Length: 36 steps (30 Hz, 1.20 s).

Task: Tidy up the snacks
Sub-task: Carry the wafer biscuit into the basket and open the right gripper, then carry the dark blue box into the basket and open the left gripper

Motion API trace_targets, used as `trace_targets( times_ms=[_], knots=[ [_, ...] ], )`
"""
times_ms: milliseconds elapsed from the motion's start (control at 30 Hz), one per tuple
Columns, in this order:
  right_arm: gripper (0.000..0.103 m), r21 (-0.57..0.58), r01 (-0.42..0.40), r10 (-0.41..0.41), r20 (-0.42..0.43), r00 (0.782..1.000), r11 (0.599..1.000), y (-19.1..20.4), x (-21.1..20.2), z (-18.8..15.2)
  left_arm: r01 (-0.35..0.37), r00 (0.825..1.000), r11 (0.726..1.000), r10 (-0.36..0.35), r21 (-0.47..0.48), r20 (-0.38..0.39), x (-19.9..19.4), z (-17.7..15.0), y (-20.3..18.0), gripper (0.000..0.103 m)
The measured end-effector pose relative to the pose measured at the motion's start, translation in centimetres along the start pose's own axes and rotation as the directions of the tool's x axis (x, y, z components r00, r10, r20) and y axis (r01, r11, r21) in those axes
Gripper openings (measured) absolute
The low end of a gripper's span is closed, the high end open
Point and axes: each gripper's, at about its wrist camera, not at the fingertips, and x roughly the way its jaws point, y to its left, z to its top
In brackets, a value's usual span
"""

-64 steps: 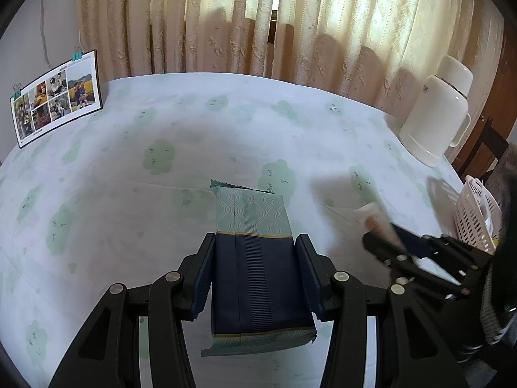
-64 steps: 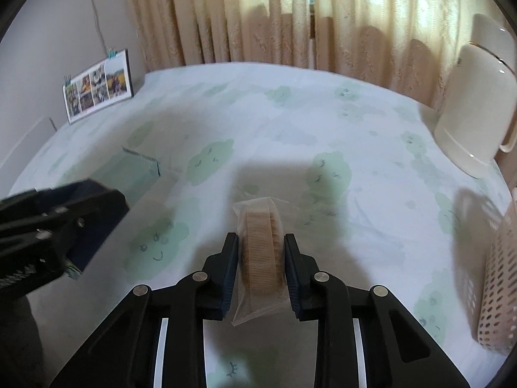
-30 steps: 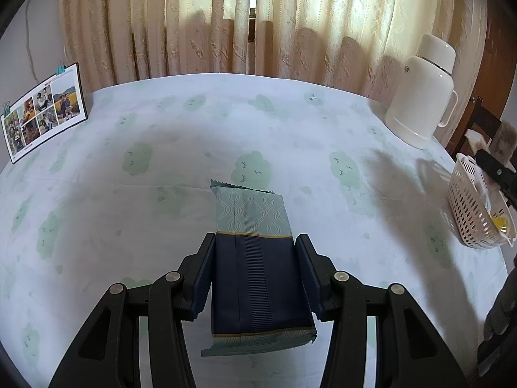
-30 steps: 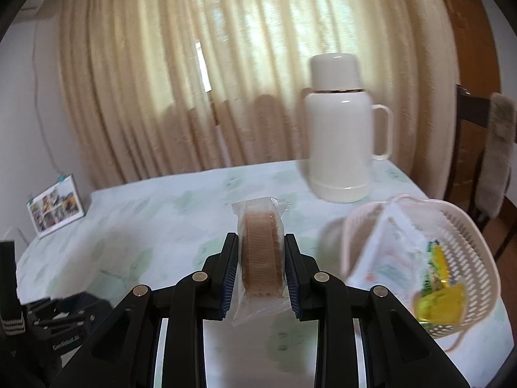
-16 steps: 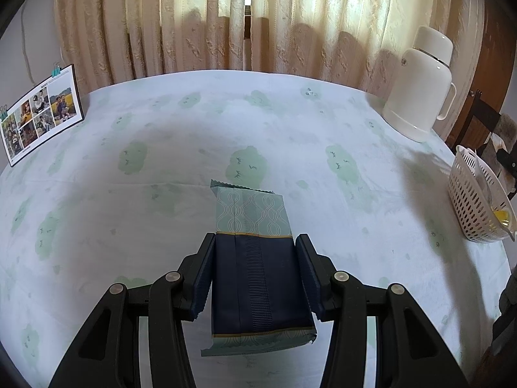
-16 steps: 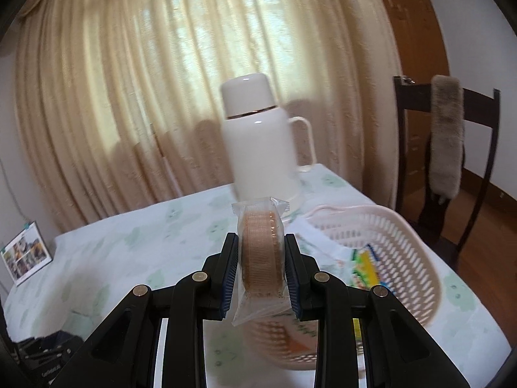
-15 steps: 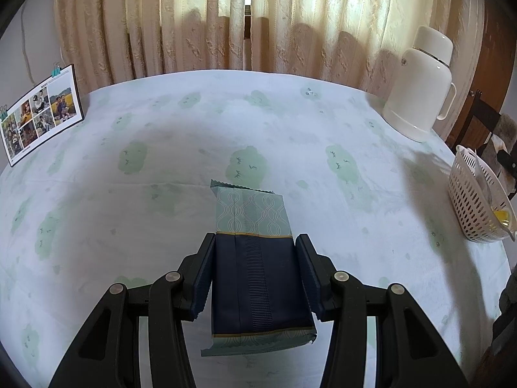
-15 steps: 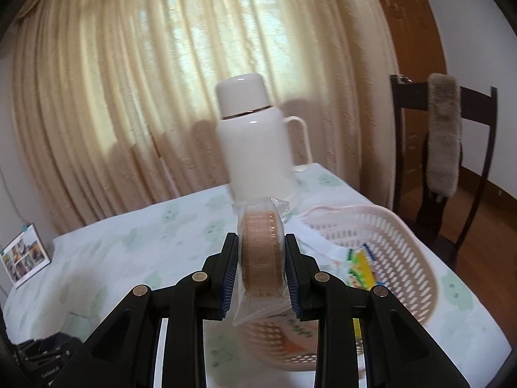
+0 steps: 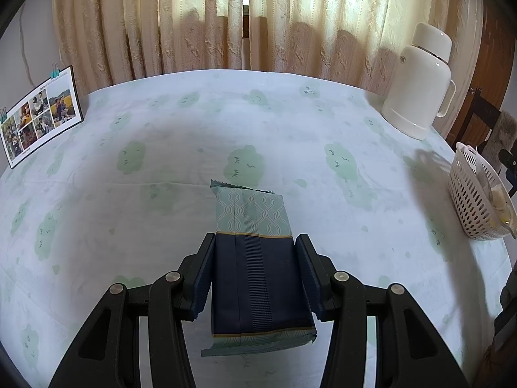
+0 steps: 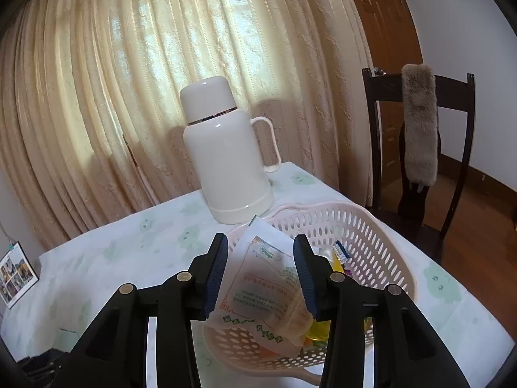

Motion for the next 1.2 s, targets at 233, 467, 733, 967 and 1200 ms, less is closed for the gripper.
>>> trace_targets(
  times_ms=[233,467,733,967,1200],
  knots=[
    [0.044,0.001,-0.005,0.005,-0.002,1.0,1.0,0.0,-0.1,0.0,-0.005,1.0,1.0,0.005,0.01,0.002,-0.1,-0.1,-0.4,0.045],
    [0.044,0.013,-0.007,0.007,0.007,1.0,1.0,-0.1,-0.4,0.2,-0.007,1.0,1.0,0.007,0.027,0.005,-0.4,0.0,-1.0,0.045],
    [0.049,0.037,0.007,-0.008,0.017,1.0,0.999,-0.9,-0.7,0.5,0.019,1.0,0.998,-0.02,0.064,0.01,-1.1,0.7,-2.6,0.045],
    [0.05,0.107,0.044,-0.049,0.049,0.998,0.993,-3.5,-1.5,1.3,0.069,0.997,0.99,-0.073,0.121,0.026,-2.2,2.0,-5.4,0.045],
    [0.051,0.172,0.078,-0.088,0.05,0.995,0.982,-6.4,-1.9,1.5,0.174,0.983,0.964,-0.181,0.2,0.018,-3.1,3.8,-9.9,0.045]
  ],
)
